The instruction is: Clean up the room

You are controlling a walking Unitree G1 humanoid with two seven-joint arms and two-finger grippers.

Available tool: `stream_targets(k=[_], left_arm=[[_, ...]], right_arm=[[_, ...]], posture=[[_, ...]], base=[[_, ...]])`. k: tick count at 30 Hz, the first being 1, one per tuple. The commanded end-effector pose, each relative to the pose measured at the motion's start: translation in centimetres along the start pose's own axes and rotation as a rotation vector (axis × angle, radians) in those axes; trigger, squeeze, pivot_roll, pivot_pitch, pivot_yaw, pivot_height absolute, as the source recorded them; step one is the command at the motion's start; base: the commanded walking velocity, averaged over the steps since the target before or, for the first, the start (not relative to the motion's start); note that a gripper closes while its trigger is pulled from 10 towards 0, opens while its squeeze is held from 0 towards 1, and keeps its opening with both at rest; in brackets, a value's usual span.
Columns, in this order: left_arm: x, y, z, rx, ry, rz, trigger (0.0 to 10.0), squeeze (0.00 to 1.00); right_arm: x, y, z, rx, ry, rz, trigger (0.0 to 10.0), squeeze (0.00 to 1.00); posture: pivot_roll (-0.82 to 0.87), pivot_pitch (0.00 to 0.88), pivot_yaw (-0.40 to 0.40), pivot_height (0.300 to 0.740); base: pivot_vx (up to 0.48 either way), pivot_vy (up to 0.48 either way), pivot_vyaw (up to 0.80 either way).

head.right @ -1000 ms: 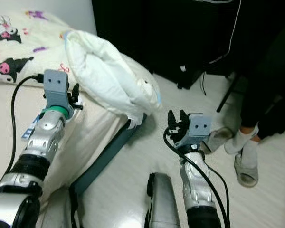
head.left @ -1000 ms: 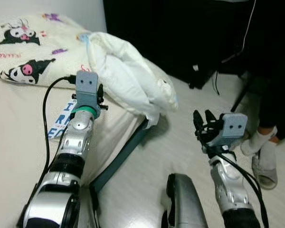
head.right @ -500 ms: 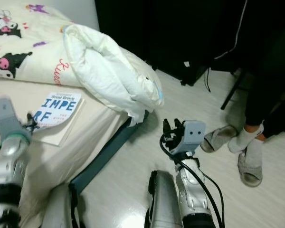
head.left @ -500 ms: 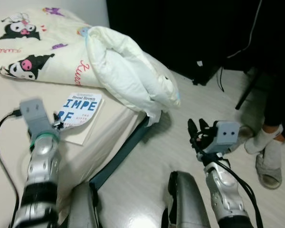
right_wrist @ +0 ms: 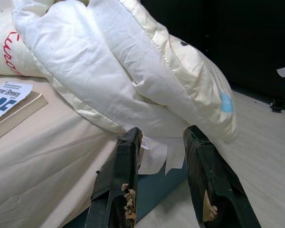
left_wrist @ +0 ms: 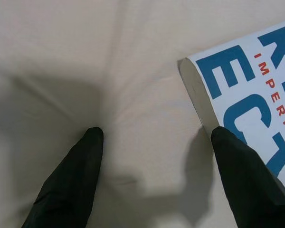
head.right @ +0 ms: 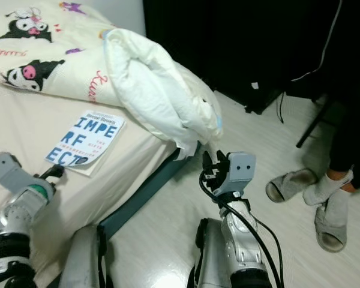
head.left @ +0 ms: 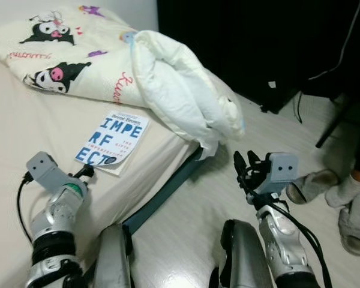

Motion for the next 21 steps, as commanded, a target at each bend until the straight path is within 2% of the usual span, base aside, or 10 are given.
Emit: stream_targets(k=[1,6,8,9,10,11,12,14,18,21], left_arm=[[0.8,-0.2,-5.4,-0.22,-0.027,-0.034,10.0,0.0],[0.8,-0.2,-5.4,-0.22,-0.027,-0.034,10.0,0.0],[1.6,-0.3,-4.9,-0.199,-0.048,-0.07,10.0,0.0],[3.2,-0.9,-0.8,0.115,0.164,-0.108,10.0,0.0],[5.2,-2.2,1.9,0.369,0.346,-0.172,10.0,0.0],[7.4,-4.0,3.4,0.559,0.47,-0.247,10.0,0.0],[8.8,-5.2,4.0,0.661,0.529,-0.299,10.0,0.0],[9.2,-5.5,4.1,0.677,0.533,-0.313,10.0,0.0],[11.0,-5.9,3.3,0.54,0.384,-0.43,10.0,0.0],[11.2,-5.5,2.4,0.452,0.374,-0.438,10.0,0.0]], right_arm=[[0.2,-0.4,-0.4,-0.021,-0.004,-0.004,10.0,0.0],[0.2,-0.4,-0.4,-0.021,-0.004,-0.004,10.0,0.0],[0.3,-0.5,-0.4,-0.022,-0.006,-0.005,10.0,0.0],[0.4,-0.6,-0.4,-0.024,-0.009,-0.007,10.0,0.0],[0.5,-0.6,-0.4,-0.025,-0.012,-0.008,10.0,0.0],[0.5,-0.6,-0.4,-0.026,-0.014,-0.006,10.0,0.0],[0.5,-0.5,-0.4,-0.027,-0.015,-0.005,10.0,0.0],[0.5,-0.5,-0.4,-0.027,-0.016,-0.004,10.0,0.0],[0.5,-0.4,-0.3,-0.024,-0.014,-0.004,10.0,0.0],[0.5,-0.4,-0.3,-0.024,-0.014,-0.005,10.0,0.0]], posture=[[0.0,0.186,0.034,0.5],[0.0,0.186,0.034,0.5],[0.0,0.186,0.034,0.5],[-0.01,0.184,0.028,0.5],[-0.01,0.184,0.028,0.5],[-0.01,0.184,0.025,0.5],[-0.01,0.184,0.025,0.5],[-0.01,0.184,0.025,0.5],[-0.01,0.185,0.025,0.5],[-0.01,0.185,0.025,0.5]], base=[[0.0,0.0,0.0],[0.0,0.0,0.0],[0.0,0.0,0.0],[0.0,0.0,0.0],[0.0,0.0,0.0],[0.0,0.0,0.0],[0.0,0.0,0.0],[0.0,0.0,0.0],[0.0,0.0,0.0],[0.0,0.0,0.0]])
Point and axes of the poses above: a point about 5 cm out from each wrist's last joint towards the gripper, its own y axis pointing out of the wrist towards the gripper, its own z axis along the axis of the wrist's last joint, x = y × z, the point moved 1 cm from there along y, pointing out of the wrist towards the gripper, and after that the axes turned 8 degrees about -y, right-handed, at the moved point
